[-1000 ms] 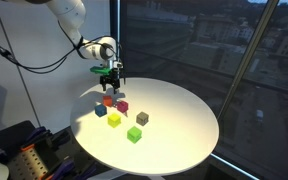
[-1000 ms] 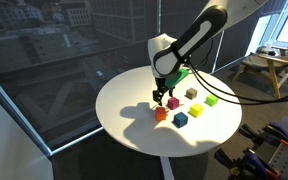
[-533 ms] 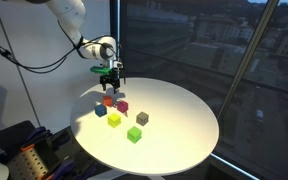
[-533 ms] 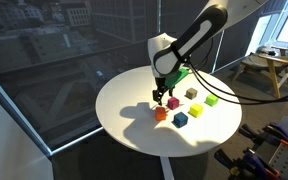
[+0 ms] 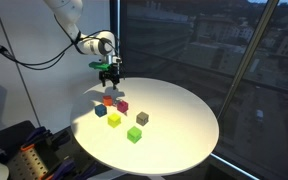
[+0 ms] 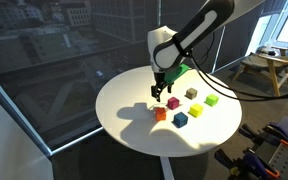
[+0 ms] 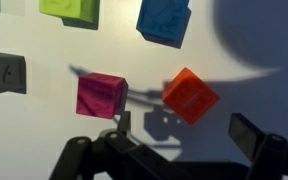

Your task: Put the orange block on the table.

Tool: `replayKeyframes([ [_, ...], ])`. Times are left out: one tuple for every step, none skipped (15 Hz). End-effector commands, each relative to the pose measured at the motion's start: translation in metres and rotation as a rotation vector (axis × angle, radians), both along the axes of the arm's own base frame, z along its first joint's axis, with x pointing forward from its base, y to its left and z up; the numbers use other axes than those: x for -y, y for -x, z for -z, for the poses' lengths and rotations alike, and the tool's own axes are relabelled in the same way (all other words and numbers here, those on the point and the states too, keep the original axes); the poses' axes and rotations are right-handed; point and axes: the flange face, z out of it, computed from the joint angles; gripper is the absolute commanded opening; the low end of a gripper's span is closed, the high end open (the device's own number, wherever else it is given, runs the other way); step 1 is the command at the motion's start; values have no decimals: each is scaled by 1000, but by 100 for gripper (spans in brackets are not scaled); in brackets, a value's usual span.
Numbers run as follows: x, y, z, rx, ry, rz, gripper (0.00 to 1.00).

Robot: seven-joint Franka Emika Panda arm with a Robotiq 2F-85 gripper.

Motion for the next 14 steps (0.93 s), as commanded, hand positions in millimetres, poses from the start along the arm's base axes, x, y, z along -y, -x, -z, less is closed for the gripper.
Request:
replayKeyframes([
  [3, 16, -25, 18, -26, -5, 100],
  [4, 20, -30, 21, -32, -4, 100],
  [5, 23, -34, 25, -39, -4, 100],
  [7, 26, -39, 30, -45, -3, 100],
  [9, 29, -43, 35, -52, -2, 100],
  [12, 32, -47, 40, -62, 1, 100],
  [14, 35, -51, 44, -71, 5, 100],
  [17, 39, -54, 47, -81, 7, 100],
  [19, 42, -59, 51, -88, 10, 100],
  [22, 45, -61, 53, -96, 13, 100],
  [24, 48, -65, 54, -101, 17, 100],
  [26, 51, -69, 54, -107, 19, 100],
  [28, 56, -73, 55, -107, 22, 100],
  [30, 59, -77, 57, -107, 26, 100],
])
